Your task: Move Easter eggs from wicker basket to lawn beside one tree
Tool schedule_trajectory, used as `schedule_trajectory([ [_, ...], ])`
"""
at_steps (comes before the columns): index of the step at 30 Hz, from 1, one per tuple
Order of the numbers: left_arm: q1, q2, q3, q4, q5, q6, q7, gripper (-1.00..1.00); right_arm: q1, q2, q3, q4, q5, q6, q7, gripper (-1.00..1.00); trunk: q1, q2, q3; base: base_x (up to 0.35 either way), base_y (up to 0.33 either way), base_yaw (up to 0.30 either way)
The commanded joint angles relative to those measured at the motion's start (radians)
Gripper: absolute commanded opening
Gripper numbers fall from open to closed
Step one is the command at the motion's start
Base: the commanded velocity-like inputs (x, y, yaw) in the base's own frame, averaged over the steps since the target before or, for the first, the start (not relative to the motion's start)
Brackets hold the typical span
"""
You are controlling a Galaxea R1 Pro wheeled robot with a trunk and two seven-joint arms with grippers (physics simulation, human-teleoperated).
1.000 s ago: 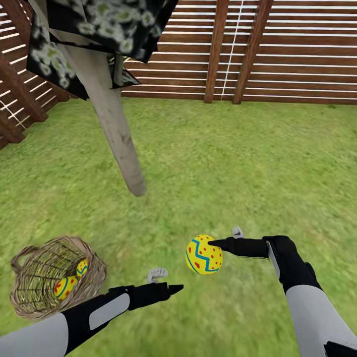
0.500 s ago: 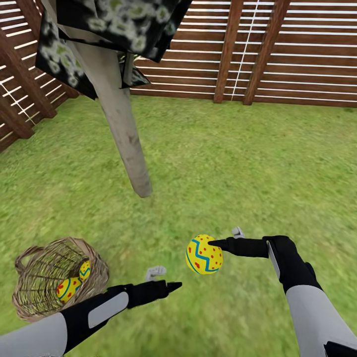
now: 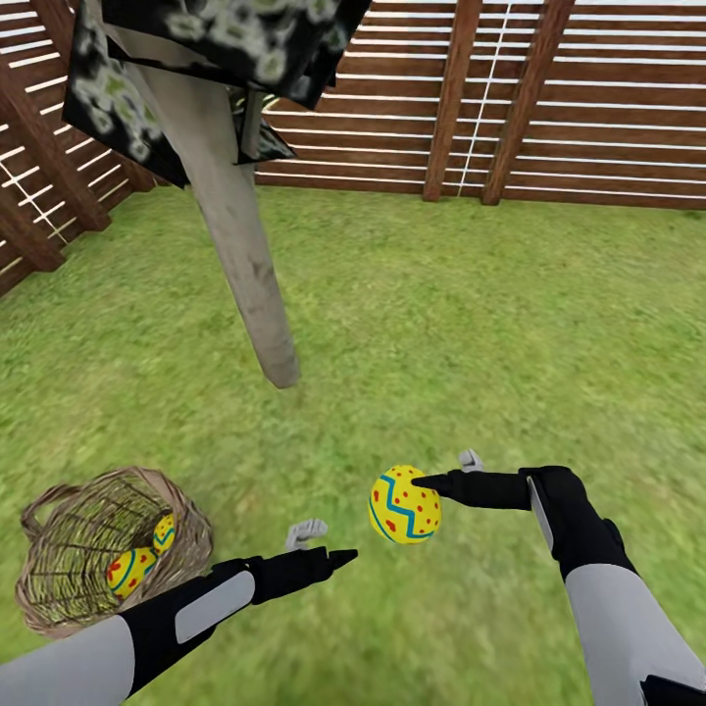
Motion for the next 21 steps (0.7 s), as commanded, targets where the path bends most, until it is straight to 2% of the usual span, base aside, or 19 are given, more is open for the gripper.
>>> schedule_trajectory([
  [1,-0.001,0.001,-0.003,-0.001,0.011,0.002,-0.002,1.0,-0.001,0.001,-0.002,-0.001,0.01,0.007,0.008,-1.0,0.004,-0.008,-0.004,0.0,0.0,0.0],
  [4,-0.001,0.0,-0.003,-0.001,0.013,0.008,-0.002,1.0,-0.001,0.001,-0.001,0.0,0.01,0.006,-0.013,-1.0,0.015,-0.029,-0.015,0.0,-0.055,0.087],
  [5,-0.001,-0.002,-0.003,-0.001,0.029,0.013,-0.002,1.0,-0.001,0.001,-0.001,-0.001,0.01,0.005,-0.025,-1.0,0.019,-0.036,-0.019,0.0,-0.295,0.216],
  [13,-0.001,-0.009,-0.005,-0.004,0.03,0.013,-0.002,1.0,-0.001,-0.004,-0.002,-0.001,0.012,0.005,-0.034,-1.0,0.05,-0.092,-0.053,0.0,-0.299,0.217],
  [17,-0.001,-0.014,-0.005,-0.002,0.03,0.013,-0.002,1.0,-0.001,-0.001,-0.001,-0.001,0.012,0.005,-0.077,-1.0,0.065,-0.12,-0.07,0.0,-0.3,0.217],
  [21,-0.001,-0.016,-0.005,-0.001,0.031,0.013,-0.002,1.0,-0.001,0.0,0.0,-0.001,0.012,0.004,-0.087,-1.0,0.081,-0.148,-0.087,0.0,-0.3,0.217],
])
